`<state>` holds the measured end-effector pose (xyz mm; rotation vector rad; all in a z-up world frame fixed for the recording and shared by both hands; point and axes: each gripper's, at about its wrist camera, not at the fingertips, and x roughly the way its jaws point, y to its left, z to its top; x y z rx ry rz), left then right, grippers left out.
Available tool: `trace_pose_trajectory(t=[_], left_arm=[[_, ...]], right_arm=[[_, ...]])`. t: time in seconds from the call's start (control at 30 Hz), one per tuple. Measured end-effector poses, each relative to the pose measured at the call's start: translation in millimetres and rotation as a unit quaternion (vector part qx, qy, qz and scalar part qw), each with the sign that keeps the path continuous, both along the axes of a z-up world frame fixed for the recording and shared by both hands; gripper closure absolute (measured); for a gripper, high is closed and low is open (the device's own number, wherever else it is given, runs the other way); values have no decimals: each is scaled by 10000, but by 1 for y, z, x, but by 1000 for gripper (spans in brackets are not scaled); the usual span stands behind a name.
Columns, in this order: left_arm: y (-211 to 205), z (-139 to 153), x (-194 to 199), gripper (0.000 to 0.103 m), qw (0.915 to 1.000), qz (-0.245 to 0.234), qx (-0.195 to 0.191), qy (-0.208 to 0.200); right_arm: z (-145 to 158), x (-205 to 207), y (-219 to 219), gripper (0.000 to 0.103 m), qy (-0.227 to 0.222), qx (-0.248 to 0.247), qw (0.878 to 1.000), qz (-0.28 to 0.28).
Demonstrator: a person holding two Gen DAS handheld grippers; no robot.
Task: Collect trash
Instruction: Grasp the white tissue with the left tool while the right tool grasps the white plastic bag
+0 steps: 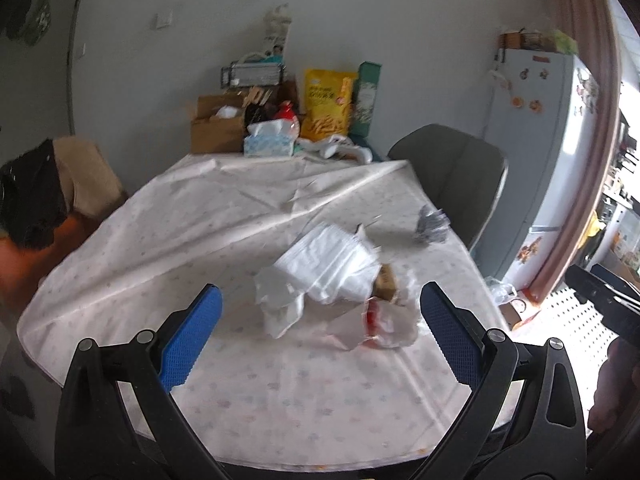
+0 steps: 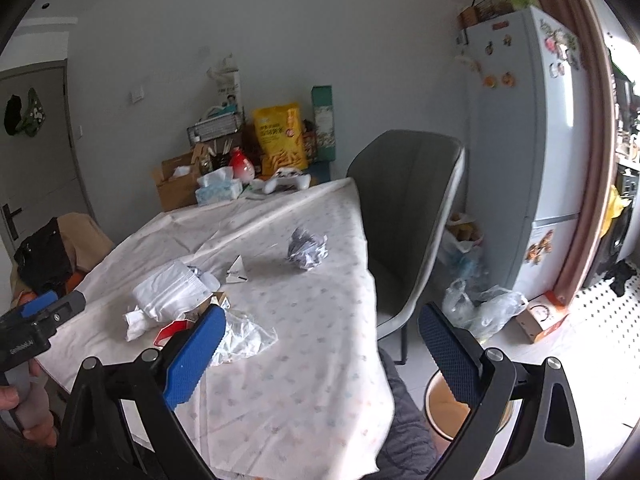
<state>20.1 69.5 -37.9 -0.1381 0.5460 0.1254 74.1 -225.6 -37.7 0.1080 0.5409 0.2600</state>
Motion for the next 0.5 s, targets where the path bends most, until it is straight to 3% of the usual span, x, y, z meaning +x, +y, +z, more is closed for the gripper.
trace_pose_trajectory(t=[0.5], left_arm=[[56,-65,37,26,9964,320,-506,599]], right_arm=[[-54,46,48,23,761,3,9949,662]])
